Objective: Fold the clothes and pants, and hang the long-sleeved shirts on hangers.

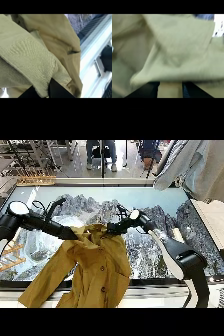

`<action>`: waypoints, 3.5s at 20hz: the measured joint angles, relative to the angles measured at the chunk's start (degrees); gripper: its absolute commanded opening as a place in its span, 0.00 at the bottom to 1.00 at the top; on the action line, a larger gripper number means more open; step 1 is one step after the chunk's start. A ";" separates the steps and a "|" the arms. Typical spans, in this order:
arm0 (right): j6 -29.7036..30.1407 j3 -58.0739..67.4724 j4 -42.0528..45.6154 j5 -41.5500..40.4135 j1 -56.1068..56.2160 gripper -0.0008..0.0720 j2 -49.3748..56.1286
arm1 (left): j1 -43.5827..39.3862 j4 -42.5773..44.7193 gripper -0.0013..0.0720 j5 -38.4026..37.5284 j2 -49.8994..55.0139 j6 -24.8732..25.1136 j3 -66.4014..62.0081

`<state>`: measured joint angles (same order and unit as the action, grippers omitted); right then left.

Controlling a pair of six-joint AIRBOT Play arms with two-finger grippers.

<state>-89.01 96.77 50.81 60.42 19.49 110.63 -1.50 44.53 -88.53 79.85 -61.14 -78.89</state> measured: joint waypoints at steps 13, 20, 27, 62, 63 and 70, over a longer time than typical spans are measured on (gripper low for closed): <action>-1.20 -0.74 8.35 11.54 -0.98 0.41 -3.04 | 0.00 -0.26 0.05 -1.11 0.04 0.24 0.00; -2.60 -5.99 -4.35 -3.43 -2.10 0.47 -2.01 | 0.00 -0.26 0.05 -1.16 0.04 0.17 0.00; -9.55 -6.62 -2.73 -8.07 -1.97 0.05 -0.76 | 0.00 -0.26 0.05 -1.18 0.04 0.09 0.00; 10.51 13.92 16.31 -12.20 13.81 0.05 -19.32 | 45.94 47.84 0.90 9.14 -23.30 -22.86 -2.10; 11.43 13.92 16.48 -12.20 13.88 0.05 -19.21 | 48.89 47.36 0.88 10.14 -21.94 -23.23 -2.01; 14.23 13.92 16.94 -12.98 14.01 0.05 -19.06 | 54.58 38.14 0.88 16.46 -3.30 -23.80 -1.81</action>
<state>-74.78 110.69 67.75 47.44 33.50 91.57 53.08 82.67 -72.07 76.55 -84.95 -80.71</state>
